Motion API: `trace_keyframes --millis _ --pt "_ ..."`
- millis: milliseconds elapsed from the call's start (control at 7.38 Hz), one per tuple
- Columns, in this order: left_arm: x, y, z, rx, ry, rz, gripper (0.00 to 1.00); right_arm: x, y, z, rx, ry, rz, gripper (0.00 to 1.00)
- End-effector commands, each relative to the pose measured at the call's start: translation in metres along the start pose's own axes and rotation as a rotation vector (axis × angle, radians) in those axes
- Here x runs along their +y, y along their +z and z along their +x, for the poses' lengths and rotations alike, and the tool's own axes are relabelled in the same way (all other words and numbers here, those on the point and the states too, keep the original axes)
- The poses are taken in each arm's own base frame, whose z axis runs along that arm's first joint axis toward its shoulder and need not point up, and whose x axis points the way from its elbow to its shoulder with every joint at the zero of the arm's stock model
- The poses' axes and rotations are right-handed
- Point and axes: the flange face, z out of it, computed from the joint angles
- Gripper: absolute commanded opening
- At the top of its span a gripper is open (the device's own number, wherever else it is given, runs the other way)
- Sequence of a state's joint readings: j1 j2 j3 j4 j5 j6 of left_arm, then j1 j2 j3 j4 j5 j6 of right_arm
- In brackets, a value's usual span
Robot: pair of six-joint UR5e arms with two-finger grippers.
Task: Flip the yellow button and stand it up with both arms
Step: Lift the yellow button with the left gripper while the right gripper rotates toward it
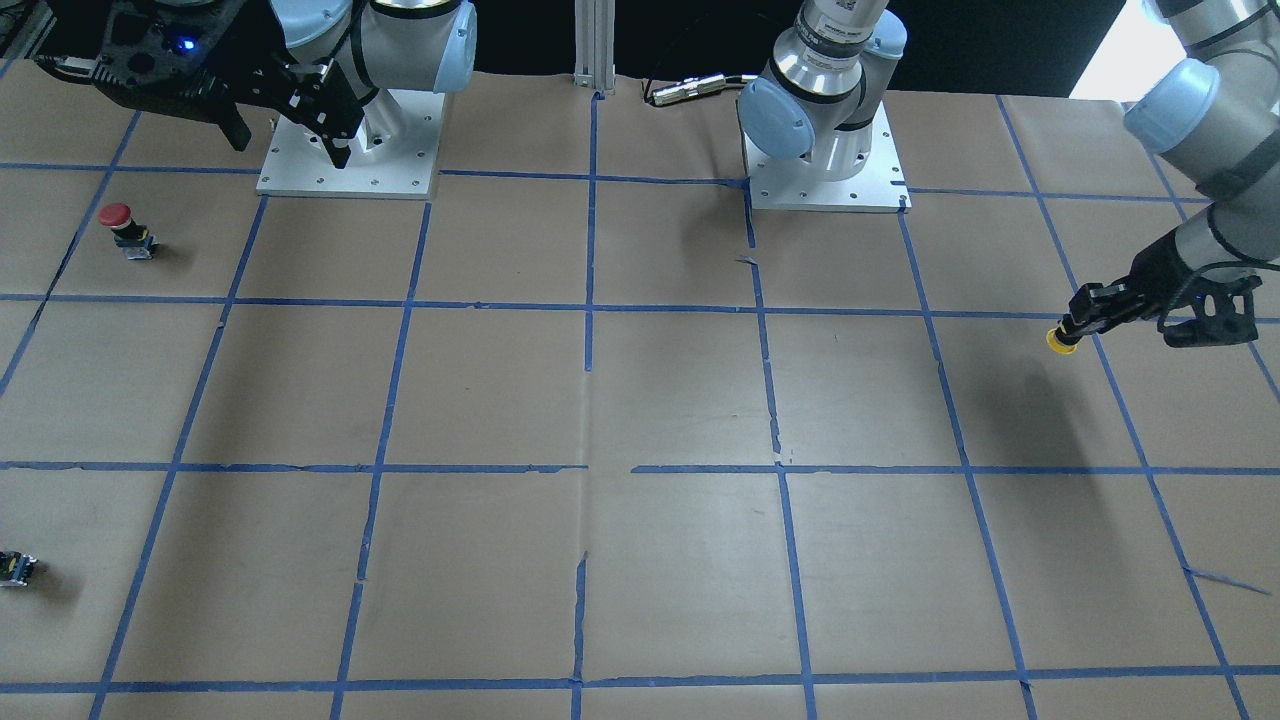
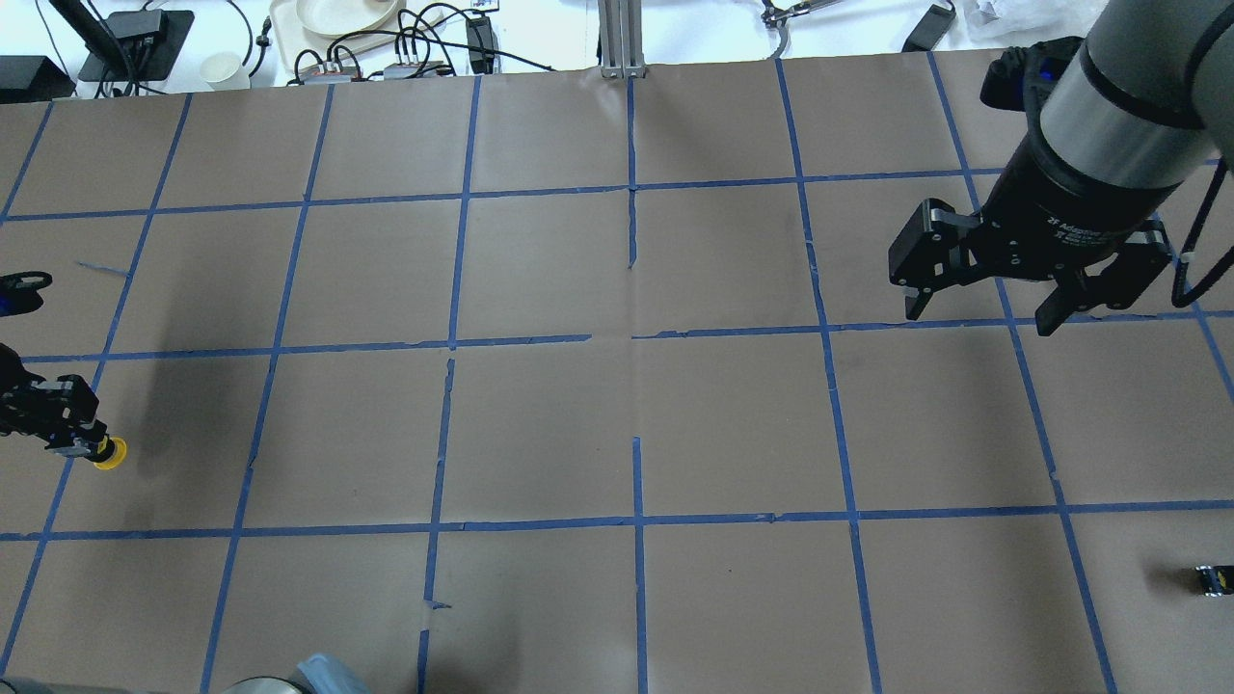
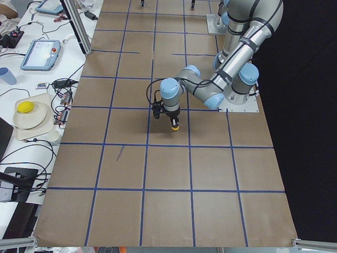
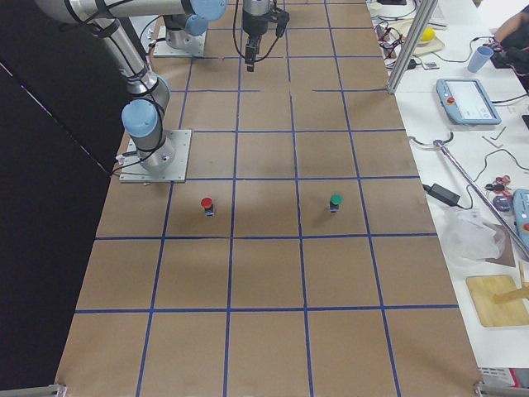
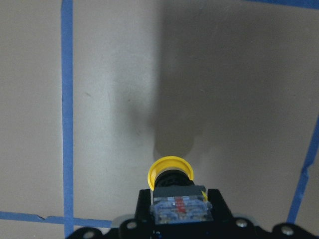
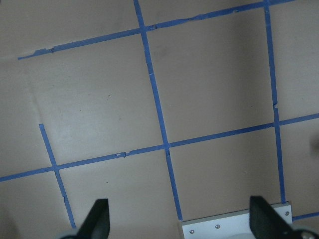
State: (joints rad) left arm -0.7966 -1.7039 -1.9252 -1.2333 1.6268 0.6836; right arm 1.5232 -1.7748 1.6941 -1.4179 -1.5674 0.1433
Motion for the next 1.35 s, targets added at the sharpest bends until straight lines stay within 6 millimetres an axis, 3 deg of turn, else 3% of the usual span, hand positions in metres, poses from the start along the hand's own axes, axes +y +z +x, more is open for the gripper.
trace_keyframes --millis 0,271,406,677,813,1084,1219 --pt "-0.020 -0.064 0.031 0.076 0.080 -0.009 0.09 0.001 0.003 0.000 -0.001 -0.001 0.001 1.00" --pt "-0.037 -0.094 0.081 0.312 0.108 0.029 0.09 -0.003 0.005 0.001 -0.001 0.004 0.000 1.00" --pt "-0.045 -0.100 0.116 0.450 0.121 0.028 0.09 -0.003 -0.005 -0.007 -0.089 0.038 0.006 1.00" --pt "-0.052 -0.104 0.189 0.714 0.137 0.046 0.09 -0.007 -0.015 -0.021 -0.226 0.351 -0.040 1.00" --pt "-0.053 -0.109 0.222 0.887 0.103 0.054 0.10 -0.019 -0.019 -0.032 -0.322 0.445 -0.091 1.00" --pt "-0.051 -0.133 0.301 1.115 0.094 0.100 0.09 -0.034 -0.028 -0.048 -0.446 0.634 -0.191 1.00" --pt "-0.050 -0.140 0.324 1.204 0.084 0.123 0.09 -0.034 -0.032 -0.053 -0.497 0.720 -0.241 1.00"
